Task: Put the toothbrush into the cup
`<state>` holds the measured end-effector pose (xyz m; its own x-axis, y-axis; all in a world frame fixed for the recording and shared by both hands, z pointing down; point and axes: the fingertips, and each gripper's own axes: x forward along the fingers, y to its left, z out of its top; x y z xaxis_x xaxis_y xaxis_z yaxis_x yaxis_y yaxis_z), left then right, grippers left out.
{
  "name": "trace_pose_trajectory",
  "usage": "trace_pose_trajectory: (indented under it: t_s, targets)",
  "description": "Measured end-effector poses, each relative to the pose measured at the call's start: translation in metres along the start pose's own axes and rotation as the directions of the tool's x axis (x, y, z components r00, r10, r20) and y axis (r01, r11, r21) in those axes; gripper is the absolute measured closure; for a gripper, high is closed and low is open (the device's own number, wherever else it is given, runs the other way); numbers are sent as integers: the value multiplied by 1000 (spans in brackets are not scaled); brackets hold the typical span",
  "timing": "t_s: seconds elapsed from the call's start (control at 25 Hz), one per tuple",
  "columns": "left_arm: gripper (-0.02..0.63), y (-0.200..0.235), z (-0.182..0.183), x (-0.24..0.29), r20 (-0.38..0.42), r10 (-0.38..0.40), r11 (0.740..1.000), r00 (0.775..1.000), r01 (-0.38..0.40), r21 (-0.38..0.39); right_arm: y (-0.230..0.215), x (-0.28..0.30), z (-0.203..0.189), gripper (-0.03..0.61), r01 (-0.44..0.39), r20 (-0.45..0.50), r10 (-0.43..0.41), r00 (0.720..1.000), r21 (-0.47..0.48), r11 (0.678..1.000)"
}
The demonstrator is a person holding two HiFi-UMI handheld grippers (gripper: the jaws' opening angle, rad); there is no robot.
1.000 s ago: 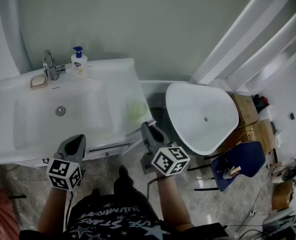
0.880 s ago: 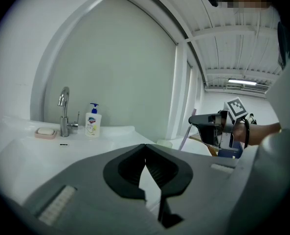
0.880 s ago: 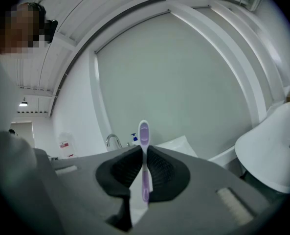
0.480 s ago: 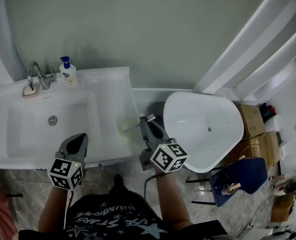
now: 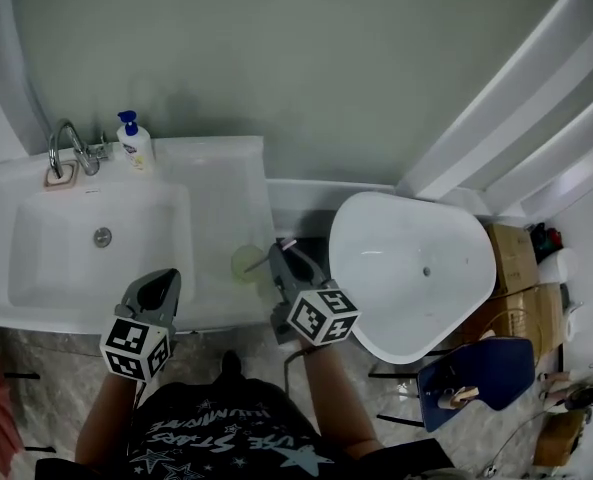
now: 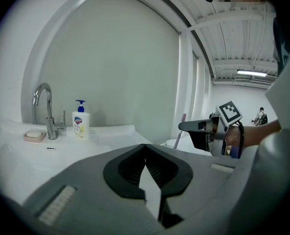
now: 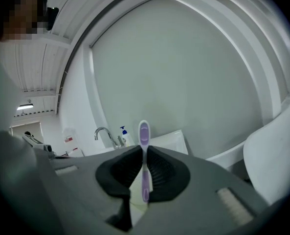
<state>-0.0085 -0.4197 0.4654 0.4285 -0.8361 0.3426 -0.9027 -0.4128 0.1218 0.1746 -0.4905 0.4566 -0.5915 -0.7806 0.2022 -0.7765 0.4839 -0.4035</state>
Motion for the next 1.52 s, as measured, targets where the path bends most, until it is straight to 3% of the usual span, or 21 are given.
trace_pose_trajectory:
  t_s: [0.52, 0.96, 1.04, 1.2, 1.52]
  targets:
    - [604, -2, -20, 8, -47, 63, 997, 997, -65, -37, -18, 27, -36, 545, -37, -81, 38, 996, 12, 999]
    - [604, -6, -25, 11, -59, 69, 997, 996, -71, -31, -21, 30, -44, 541, -69, -100, 70, 992, 20, 997]
    - [604, -6, -25, 11, -58, 64, 997, 996, -66, -30, -21, 30, -46, 487, -66, -108, 67, 992, 17, 998]
    - [604, -5, -26, 7, -57, 53, 998, 997, -54, -29, -20, 27, -46, 466, -51, -107, 53, 993, 16, 999]
    - [604, 5, -25, -6, -43, 27, 999, 999, -29, -27, -19, 16, -46, 351, 32, -118, -29, 993, 23, 999]
